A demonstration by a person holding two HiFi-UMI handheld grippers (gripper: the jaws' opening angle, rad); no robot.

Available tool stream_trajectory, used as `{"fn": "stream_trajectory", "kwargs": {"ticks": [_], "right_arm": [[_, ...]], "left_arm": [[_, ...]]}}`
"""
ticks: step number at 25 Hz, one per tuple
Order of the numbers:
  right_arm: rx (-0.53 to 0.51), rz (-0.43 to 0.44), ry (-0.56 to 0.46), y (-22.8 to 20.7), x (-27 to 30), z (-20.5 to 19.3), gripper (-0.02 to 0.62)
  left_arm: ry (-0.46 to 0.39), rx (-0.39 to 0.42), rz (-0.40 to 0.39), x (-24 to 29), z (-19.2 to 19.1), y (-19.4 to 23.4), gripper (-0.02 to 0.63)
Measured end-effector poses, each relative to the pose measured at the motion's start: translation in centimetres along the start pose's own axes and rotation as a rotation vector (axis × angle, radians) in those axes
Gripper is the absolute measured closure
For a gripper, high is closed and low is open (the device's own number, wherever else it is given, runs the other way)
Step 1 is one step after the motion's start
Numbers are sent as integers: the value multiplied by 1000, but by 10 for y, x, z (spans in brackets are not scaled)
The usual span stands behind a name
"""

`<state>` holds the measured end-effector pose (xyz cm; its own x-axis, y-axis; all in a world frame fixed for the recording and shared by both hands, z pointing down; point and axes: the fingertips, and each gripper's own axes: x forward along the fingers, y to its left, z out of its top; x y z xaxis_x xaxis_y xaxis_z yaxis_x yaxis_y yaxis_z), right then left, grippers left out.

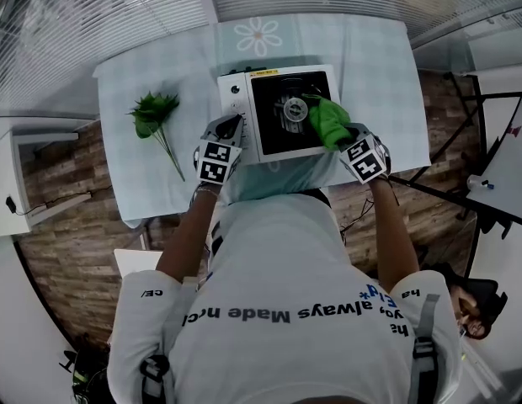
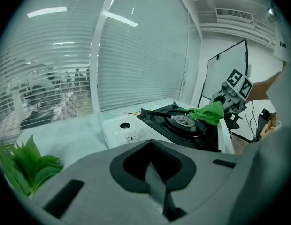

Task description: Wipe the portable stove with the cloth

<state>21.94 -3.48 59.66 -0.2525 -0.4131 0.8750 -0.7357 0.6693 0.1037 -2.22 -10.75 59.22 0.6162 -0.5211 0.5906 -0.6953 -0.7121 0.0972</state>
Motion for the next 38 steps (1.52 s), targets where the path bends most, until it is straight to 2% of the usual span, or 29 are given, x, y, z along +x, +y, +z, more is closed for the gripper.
{"fn": "stream_trajectory", "kwargs": {"ticks": [9,22,29,34,38], "right_arm": [[32,-12,-7,-7,5,4,572],[-16,-62,-4,-42,27,37,572],[-72,-100,16,-66,43,63,572],[-74,-112,27,-80,53,77,572],[-80,-135,-2,-80,51,77,572]], "left_arm": [[8,7,-6,-1,-1,2,594],[31,-14,-13,-2,-5,1,594],[15,-20,-19,-2,-2,1,594],[15,-12,-26,-1,-1,0,594],[2,-15,-26,-1,1,-1,594]]}}
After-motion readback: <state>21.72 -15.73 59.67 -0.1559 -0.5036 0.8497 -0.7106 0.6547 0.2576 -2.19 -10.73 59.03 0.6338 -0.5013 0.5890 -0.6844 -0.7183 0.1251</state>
